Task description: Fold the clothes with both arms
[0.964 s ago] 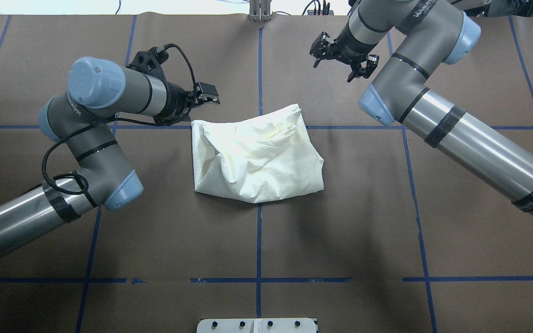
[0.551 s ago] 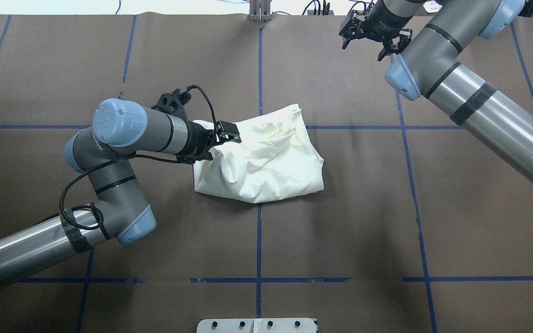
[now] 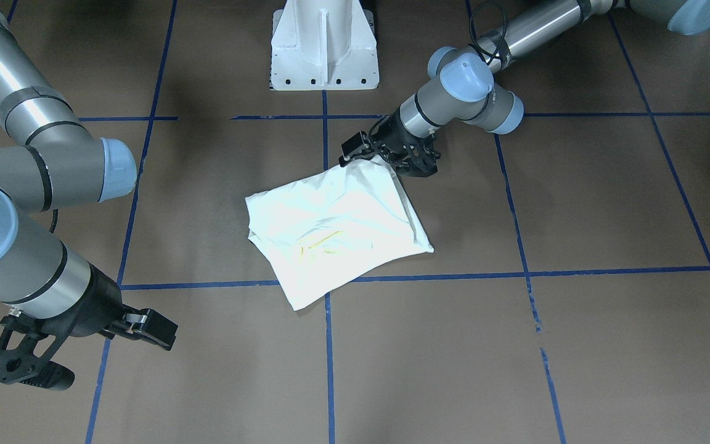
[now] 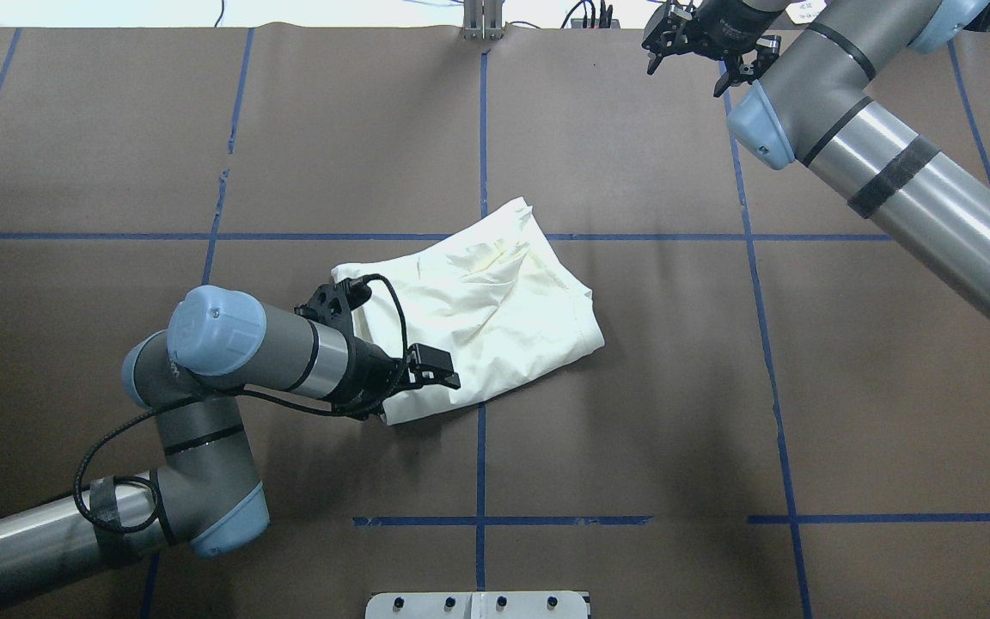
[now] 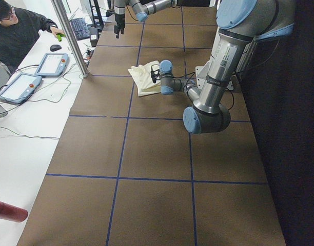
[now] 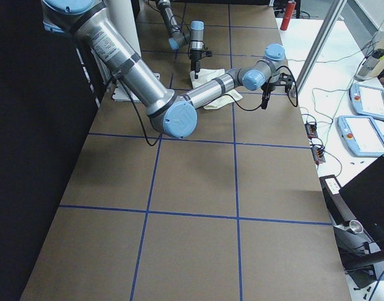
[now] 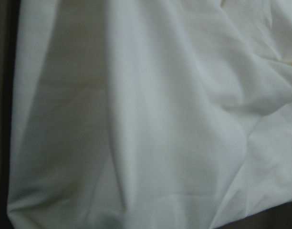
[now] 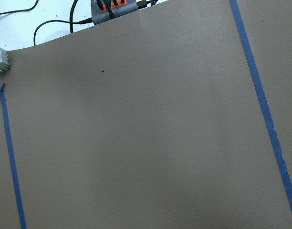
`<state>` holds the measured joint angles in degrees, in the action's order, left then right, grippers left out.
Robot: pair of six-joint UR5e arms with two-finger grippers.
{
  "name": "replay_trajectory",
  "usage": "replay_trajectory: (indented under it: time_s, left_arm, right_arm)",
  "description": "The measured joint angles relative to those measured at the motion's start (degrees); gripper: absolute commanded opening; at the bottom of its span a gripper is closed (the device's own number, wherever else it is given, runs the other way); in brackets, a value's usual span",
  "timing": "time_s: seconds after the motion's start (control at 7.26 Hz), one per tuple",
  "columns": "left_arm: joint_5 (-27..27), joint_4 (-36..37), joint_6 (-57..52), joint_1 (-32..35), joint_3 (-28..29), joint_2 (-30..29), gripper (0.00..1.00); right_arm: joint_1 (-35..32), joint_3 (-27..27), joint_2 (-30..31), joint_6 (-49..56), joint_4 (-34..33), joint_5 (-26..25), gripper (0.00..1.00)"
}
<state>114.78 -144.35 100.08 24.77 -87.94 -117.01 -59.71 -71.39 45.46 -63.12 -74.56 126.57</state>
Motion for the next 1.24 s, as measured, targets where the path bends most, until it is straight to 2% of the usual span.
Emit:
replay_trajectory:
  time_s: [0.28, 0.41, 0.55, 0.83, 0.96, 1.24]
  left_arm:
    - [-1.2, 0.2, 2.2, -3.0, -3.6, 1.6, 1.0]
    - [-0.5, 0.3, 2.4, -2.9, -7.5, 5.0, 1.0]
    - [1.7, 0.4, 1.5, -0.7, -11.5, 9.5, 1.0]
    - [7.3, 0.6, -2.6, 9.2, -15.7, 15.6, 1.0]
    - [8.5, 1.3, -4.0, 12.8, -15.5, 16.4, 1.0]
    - [8.1, 6.8, -5.3, 15.2, -11.7, 11.6, 0.93]
  right_arm:
    - [-0.1, -0.2, 0.1, 0.1, 0.1, 0.1, 1.0]
    - [-0.1, -0.4, 0.3, 0.2, 0.1, 0.1, 1.0]
    - [0.0, -0.6, 0.5, 0.3, 0.1, 0.1, 1.0]
    - [0.0, -1.4, 1.6, 2.1, 0.1, 0.0, 1.0]
    - [-0.1, -1.6, 1.9, 3.1, 0.1, -0.2, 1.0]
    - [-0.1, -1.6, 2.0, 3.7, 0.1, -0.5, 1.0]
